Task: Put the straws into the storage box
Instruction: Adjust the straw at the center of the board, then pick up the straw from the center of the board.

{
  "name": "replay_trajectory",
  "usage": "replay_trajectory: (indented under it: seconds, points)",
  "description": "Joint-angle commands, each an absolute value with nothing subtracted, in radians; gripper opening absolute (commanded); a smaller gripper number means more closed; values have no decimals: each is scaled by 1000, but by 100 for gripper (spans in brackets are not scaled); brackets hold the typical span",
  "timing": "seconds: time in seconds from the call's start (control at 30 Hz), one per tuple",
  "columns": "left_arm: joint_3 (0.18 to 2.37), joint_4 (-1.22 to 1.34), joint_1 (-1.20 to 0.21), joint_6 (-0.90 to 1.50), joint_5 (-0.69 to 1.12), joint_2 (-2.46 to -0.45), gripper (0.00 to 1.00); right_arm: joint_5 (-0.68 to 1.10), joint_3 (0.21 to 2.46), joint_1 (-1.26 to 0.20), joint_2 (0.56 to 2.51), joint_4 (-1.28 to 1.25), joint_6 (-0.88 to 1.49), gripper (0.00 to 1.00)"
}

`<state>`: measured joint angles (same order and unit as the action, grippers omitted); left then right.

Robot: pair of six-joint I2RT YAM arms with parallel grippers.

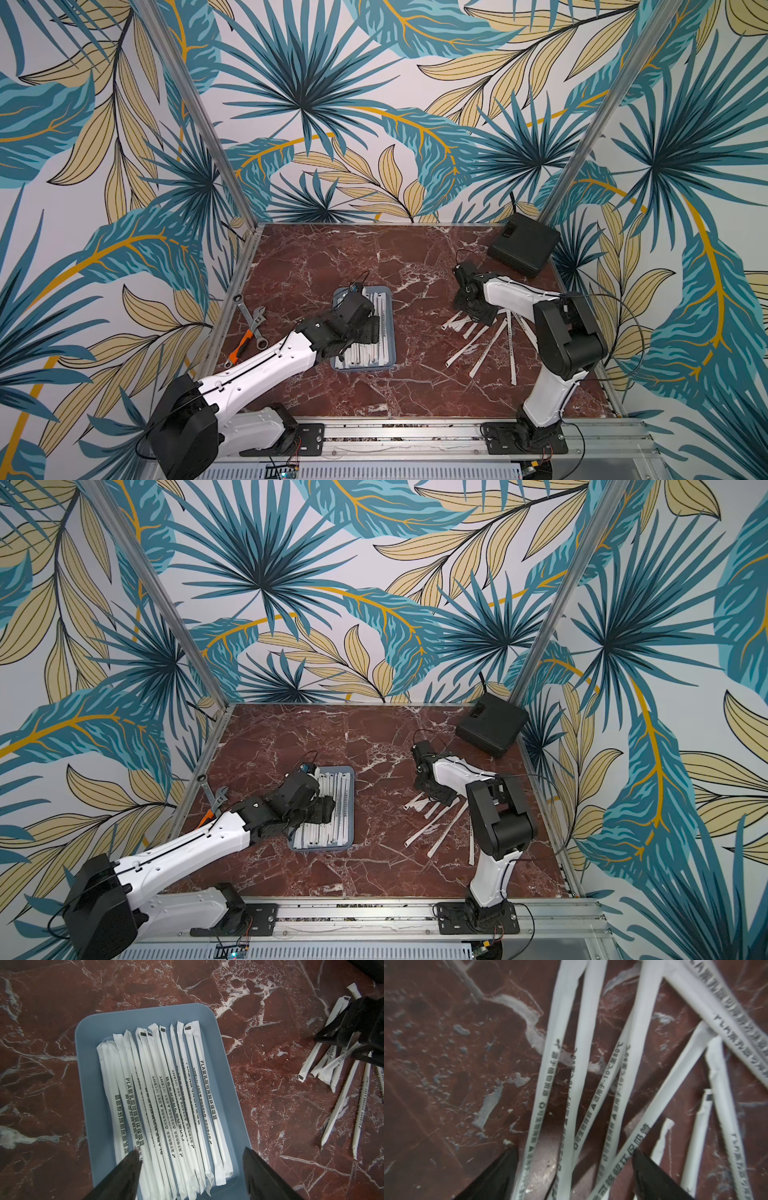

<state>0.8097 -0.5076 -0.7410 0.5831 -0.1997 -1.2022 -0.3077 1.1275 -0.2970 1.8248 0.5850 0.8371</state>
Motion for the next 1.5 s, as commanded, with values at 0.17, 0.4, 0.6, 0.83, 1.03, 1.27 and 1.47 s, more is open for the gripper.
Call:
replay_trajectory:
  seconds: [0.17,0.4,0.6,0.83,1.03,1.27,1.47]
  points:
    - [819,-494,-744,579,-233,-1175,82,-236,1138,-305,1842,568,750,62]
    - [817,-494,-743,570,-266,-1161,82,-216,1157,-390,1841,636,685,33]
    - [805,-489,-737,565,-287,-1135,83,-240,1231,-568,1845,740,594,26]
    - [796,-487,-723,566,-284,-1127,83,-247,1334,-646,1792,858,454,38]
    - [797,-469,-712,565,-266,-1135,83,-218,1309,-541,1768,846,572,40]
    - [794,-477,-711,574,-256,-1133,83,-227,1269,-534,1799,704,735,34]
    - [776,-482,-707,580,-265,-1112,83,-209,1261,-541,1854,654,781,31]
